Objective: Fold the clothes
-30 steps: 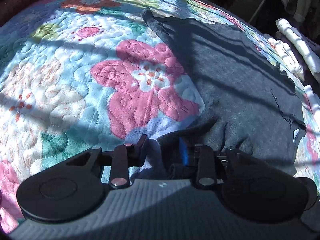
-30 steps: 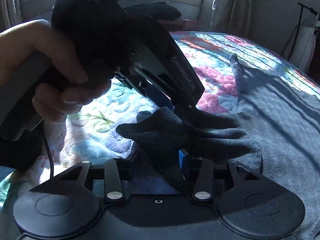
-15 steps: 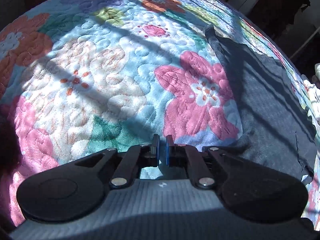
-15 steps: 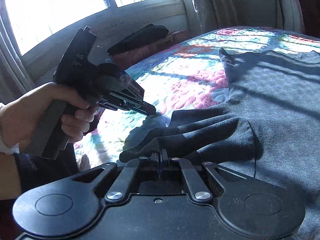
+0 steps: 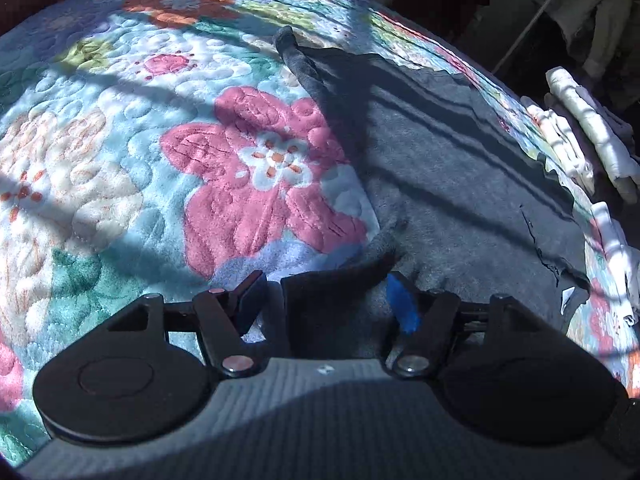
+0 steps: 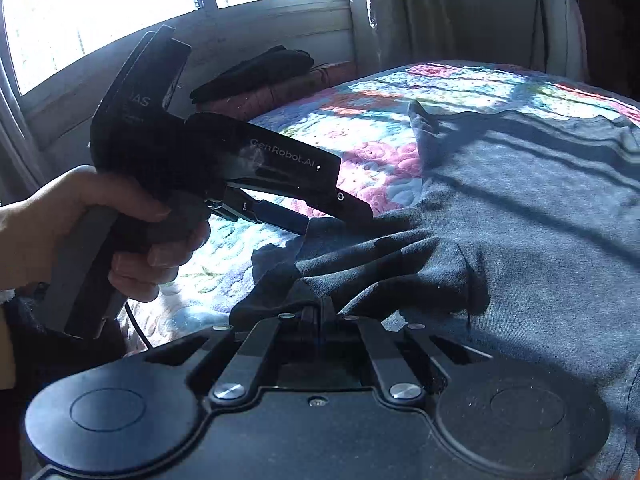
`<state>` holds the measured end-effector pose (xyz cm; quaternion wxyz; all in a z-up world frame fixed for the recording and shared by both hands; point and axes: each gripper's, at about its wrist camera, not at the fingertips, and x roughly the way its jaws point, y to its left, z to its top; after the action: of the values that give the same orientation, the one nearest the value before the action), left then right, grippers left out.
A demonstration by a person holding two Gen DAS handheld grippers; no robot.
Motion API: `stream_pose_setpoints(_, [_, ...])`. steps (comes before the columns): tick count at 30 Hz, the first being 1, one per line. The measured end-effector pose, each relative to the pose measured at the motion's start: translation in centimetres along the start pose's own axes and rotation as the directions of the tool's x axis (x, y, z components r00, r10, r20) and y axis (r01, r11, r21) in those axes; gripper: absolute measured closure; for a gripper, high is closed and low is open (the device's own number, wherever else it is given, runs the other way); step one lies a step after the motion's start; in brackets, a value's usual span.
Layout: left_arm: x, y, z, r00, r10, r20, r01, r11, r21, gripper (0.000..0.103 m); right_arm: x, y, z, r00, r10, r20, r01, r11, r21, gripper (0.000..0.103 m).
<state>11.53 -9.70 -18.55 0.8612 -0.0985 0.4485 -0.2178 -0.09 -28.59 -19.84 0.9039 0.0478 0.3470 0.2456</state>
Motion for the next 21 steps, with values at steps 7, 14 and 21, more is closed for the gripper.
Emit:
stream_pose_setpoints(7, [-3.0,-0.6,1.7,0.988,0.033,0.152,-0.041,0.998,0.053,0.097,-0.1,-1.2,-0.1,0.999,0.039,0.008,-0.04,0.996,0.078,0.101])
stream_pose_setpoints(14, [-1.8,-1.3,1.6,0.975,0.186,0.122,-0.204,0.967,0.151,0.097,1.4,-0.3,-0.6,0.991,0.133,-0.006,-0.132,0.984,0.119,0.101])
stream_pose_setpoints(21, [-1.1,2.6,1.2,0.985,0.171,0.036,-0.168,0.984,-0.055,0.092,1.7,0.2,-1.2,0.986,0.156,-0.056,-0.148,0.981,0.125,0.096])
